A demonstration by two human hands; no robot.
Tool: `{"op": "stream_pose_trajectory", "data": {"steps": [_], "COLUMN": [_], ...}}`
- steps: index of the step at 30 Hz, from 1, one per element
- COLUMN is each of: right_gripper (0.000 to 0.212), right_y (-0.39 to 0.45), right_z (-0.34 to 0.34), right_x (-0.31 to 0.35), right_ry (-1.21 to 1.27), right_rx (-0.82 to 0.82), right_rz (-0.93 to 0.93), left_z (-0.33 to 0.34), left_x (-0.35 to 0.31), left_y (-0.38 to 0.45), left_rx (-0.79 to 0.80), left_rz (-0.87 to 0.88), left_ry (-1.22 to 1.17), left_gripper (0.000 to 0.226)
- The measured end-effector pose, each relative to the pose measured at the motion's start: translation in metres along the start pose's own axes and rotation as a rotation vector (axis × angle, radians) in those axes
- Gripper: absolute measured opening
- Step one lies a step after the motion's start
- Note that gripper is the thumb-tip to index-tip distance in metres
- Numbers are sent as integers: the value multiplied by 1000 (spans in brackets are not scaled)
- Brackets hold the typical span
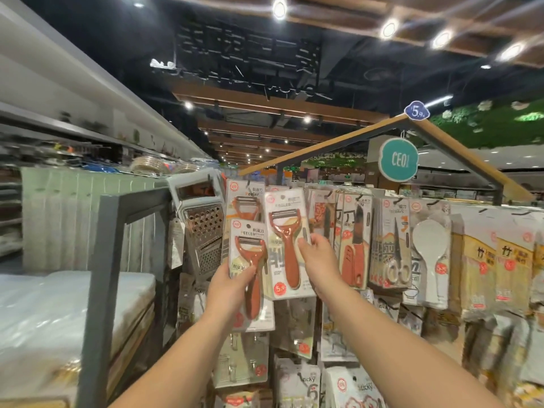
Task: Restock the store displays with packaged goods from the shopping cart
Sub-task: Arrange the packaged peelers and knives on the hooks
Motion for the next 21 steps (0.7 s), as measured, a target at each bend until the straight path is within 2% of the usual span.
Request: {"op": "stream_pose_trajectory", "data": {"steps": [3,10,16,21], "right_gripper": [21,29,20,34], "right_y": [6,23,33,25], "right_z": [-10,-13,-12,-13], "right_x": [6,13,17,16], "right_ry": [17,-45,-118,-86], "right_rx": [-70,-105,-81,-56], "right_rz": [-28,2,50,52], "left_z": [-6,-11,-13,-16], "left_x": [-2,-8,-11,-10], "left_y": [1,6,7,5], "left_rx": [-15,-36,-20,-19], "left_rz": [1,12,9,5], "left_ry": [-2,8,2,-44], "left_gripper": [23,21,23,26]}}
Point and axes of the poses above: each hand's wrist, its own y-axis towards the middle knuckle, its own z-axis out of the palm, x = y × z, the point moved 10 cm from there along y, towards the middle knuckle, and after that the axes turned 4 degrees about y, right-handed, at the moved point
